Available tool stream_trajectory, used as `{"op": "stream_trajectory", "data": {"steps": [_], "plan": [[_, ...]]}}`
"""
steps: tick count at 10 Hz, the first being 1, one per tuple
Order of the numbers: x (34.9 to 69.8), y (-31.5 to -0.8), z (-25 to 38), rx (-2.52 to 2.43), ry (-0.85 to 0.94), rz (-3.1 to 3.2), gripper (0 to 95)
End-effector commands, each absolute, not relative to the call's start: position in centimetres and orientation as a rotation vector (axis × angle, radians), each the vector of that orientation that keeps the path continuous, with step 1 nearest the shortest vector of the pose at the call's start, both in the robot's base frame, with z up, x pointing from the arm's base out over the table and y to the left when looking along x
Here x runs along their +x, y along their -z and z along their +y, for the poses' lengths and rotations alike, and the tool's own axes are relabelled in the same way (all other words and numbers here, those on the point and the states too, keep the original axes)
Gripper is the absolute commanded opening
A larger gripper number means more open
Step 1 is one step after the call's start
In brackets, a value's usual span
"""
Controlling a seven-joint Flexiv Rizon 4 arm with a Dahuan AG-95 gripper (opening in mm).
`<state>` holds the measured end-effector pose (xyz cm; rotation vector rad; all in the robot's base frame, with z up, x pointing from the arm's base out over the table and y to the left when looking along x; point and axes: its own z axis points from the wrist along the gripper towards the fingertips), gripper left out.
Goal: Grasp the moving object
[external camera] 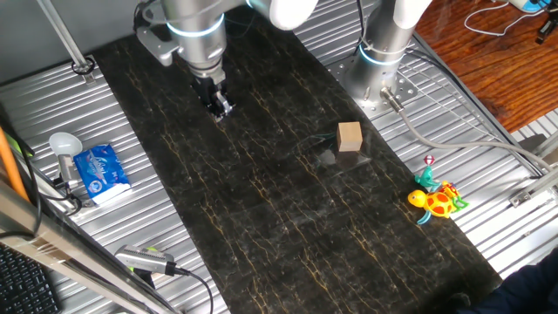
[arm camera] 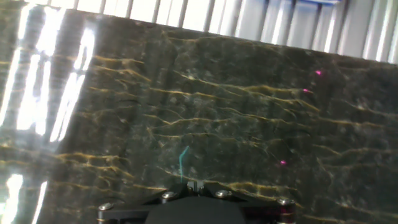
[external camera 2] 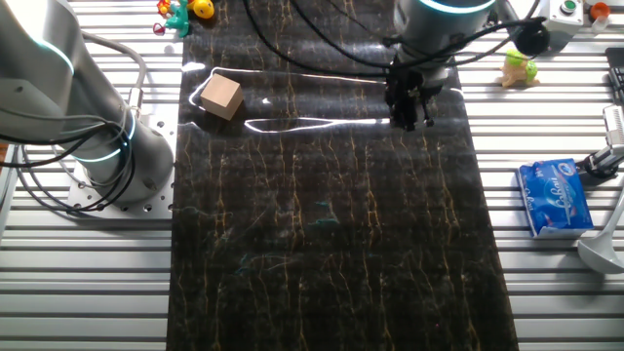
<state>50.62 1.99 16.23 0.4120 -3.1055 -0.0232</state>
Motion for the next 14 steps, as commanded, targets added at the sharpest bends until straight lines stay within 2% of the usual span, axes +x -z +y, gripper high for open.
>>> {"op": "stream_trajectory", "data": {"steps": [1,4,6,14], "plan": [[50.6,-16.1,2.5,0.478,0.023,-3.094,0.0],[50.8,-14.9,2.8,0.527,0.024,-3.080,0.0],[51.0,-11.2,3.3,0.551,0.072,-3.073,0.0],[49.8,-6.0,5.1,0.420,0.067,-3.063,0.0]]}}
